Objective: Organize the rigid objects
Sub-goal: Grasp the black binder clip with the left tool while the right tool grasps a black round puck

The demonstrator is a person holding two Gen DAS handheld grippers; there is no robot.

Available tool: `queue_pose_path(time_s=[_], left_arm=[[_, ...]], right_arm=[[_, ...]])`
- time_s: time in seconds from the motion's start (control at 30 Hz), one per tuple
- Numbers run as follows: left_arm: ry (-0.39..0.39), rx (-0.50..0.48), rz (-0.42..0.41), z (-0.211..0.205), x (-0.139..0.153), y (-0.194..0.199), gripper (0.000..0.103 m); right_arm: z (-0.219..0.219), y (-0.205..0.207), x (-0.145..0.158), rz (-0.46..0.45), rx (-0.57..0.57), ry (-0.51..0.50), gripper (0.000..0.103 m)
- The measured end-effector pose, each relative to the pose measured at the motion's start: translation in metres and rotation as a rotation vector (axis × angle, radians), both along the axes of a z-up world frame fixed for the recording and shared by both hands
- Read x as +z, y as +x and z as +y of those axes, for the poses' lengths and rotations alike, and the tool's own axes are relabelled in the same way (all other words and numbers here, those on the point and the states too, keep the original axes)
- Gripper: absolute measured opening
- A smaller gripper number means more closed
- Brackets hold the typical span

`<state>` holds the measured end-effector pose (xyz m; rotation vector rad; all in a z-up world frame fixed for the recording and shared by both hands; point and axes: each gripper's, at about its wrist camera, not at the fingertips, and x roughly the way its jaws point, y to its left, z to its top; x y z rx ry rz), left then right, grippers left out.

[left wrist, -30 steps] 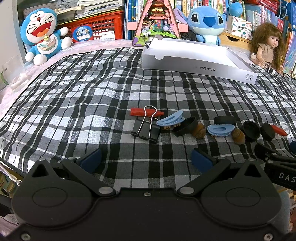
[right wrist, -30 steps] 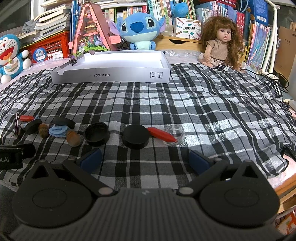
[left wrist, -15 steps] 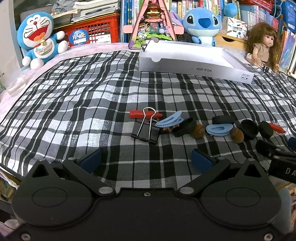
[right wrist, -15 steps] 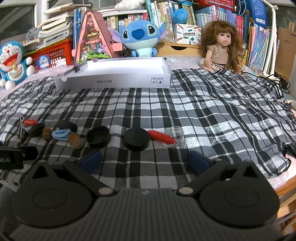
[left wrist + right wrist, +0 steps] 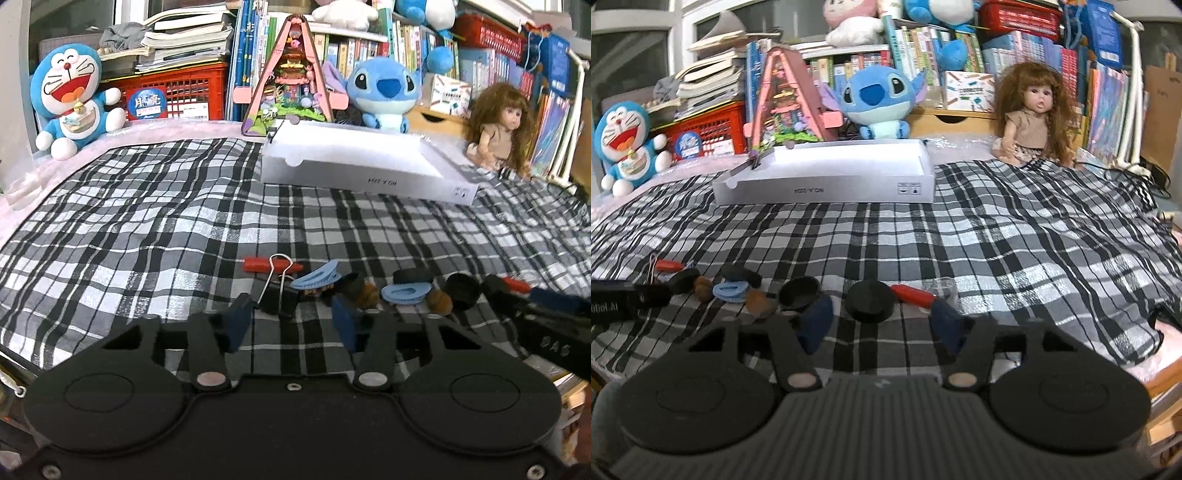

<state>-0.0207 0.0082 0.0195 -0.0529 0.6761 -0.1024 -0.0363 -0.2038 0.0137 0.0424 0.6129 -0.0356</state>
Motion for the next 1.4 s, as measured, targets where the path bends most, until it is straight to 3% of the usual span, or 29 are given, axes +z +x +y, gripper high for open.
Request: queue_pose_path(time_s=[0.13,0.23,0.33,0.5,0.63,0.77,0.87,0.93,0.97,1.0,1.4], left_arm=[[-0.004,-0.038,-0.003,-0.001,0.002,0.0,0.037],[-0.003,-0.049,0.009,-0.004,0.0,0.002,0.023],[-0.004,-0.032,0.006,-0.002,-0.001,0.003,0.023],[0.084,-0.007,-0.049,-0.005,-0.003,-0.001,0.025],[0.108,0.0,-0.06,-0.004,-0.005,0.003,0.038],[0.124,-0.011,-0.06,-0.004,-0.008,0.007,0.044],[0.111,-0.013,-0.031,-0.002,-0.013,0.013,0.043],[0.084,-0.017,-0.01,0.001,-0.017,0.017,0.038],[0.068,-0.015,-0.006,0.003,-0.017,0.017,0.03],[0.057,-0.01,-0.009,0.004,-0.017,0.016,0.03],[0.054,-0.003,-0.062,0.006,0.003,0.01,0.029]], right_arm=[[0.003,0.002,-0.002,0.014,0.038,-0.001,0.05],[0.005,0.006,-0.004,0.02,0.045,-0.01,0.048],[0.003,0.008,-0.005,0.021,0.049,-0.011,0.047],[-0.002,0.014,-0.008,0.033,0.044,-0.001,0.046],[-0.007,0.02,-0.011,0.029,0.056,0.005,0.051],[-0.01,0.024,-0.011,0.028,0.069,-0.012,0.053],[-0.009,0.025,-0.012,0.025,0.078,-0.021,0.052],[-0.008,0.025,-0.012,0.023,0.08,-0.027,0.046],[-0.007,0.025,-0.012,0.022,0.083,-0.03,0.043],[-0.006,0.024,-0.012,0.022,0.085,-0.034,0.037],[-0.002,0.02,0.007,-0.006,0.109,0.006,0.037]])
